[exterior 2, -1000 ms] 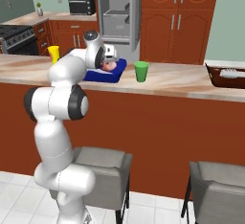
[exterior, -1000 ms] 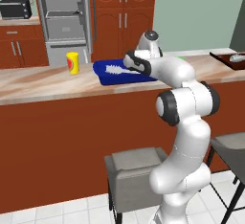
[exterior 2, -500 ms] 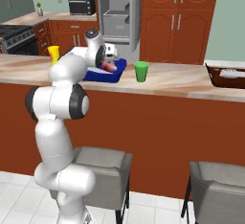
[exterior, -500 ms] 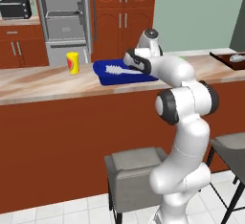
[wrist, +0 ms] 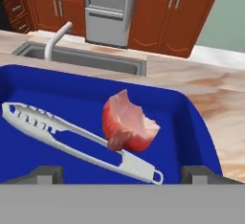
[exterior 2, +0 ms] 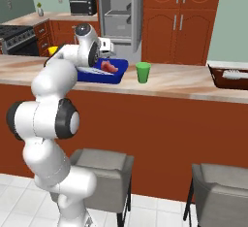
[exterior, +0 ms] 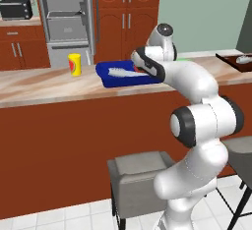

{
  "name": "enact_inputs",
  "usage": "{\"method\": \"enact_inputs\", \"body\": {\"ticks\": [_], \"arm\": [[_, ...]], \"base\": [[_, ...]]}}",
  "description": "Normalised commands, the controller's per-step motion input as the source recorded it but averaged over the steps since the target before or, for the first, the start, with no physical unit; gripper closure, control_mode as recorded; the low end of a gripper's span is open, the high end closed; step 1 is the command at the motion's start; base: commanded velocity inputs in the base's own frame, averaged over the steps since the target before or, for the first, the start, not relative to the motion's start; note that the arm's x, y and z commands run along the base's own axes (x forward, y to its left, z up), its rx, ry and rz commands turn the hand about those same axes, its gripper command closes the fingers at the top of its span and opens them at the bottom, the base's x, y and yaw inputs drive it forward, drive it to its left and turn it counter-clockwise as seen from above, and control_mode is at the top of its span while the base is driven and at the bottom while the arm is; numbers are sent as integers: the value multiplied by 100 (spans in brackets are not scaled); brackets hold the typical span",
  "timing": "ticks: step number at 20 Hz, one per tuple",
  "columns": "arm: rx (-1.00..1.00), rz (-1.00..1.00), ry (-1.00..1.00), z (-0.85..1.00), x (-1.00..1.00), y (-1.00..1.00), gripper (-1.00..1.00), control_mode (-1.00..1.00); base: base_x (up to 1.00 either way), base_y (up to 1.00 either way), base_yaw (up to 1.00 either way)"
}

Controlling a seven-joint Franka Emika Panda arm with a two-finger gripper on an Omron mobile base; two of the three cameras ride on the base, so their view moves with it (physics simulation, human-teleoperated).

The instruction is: Gather the sweet potato and avocado from the fridge and place them on a tray on the dining counter. Then gather the steak and fish from the fridge and place them on the other tray.

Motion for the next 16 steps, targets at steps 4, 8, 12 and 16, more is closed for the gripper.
{"method": "enact_inputs", "body": {"ticks": [4, 8, 12, 16], "arm": [[0, 0, -5, 11, -100, 0, -100, -100], [1, -1, -6, 0, -100, 1, -100, -100], [4, -5, -4, 0, -100, 6, -100, -100], [3, -6, -2, -1, -100, 12, -100, -100]], "base": [[0, 0, 0], [0, 0, 0], [0, 0, 0], [0, 0, 0]]}}
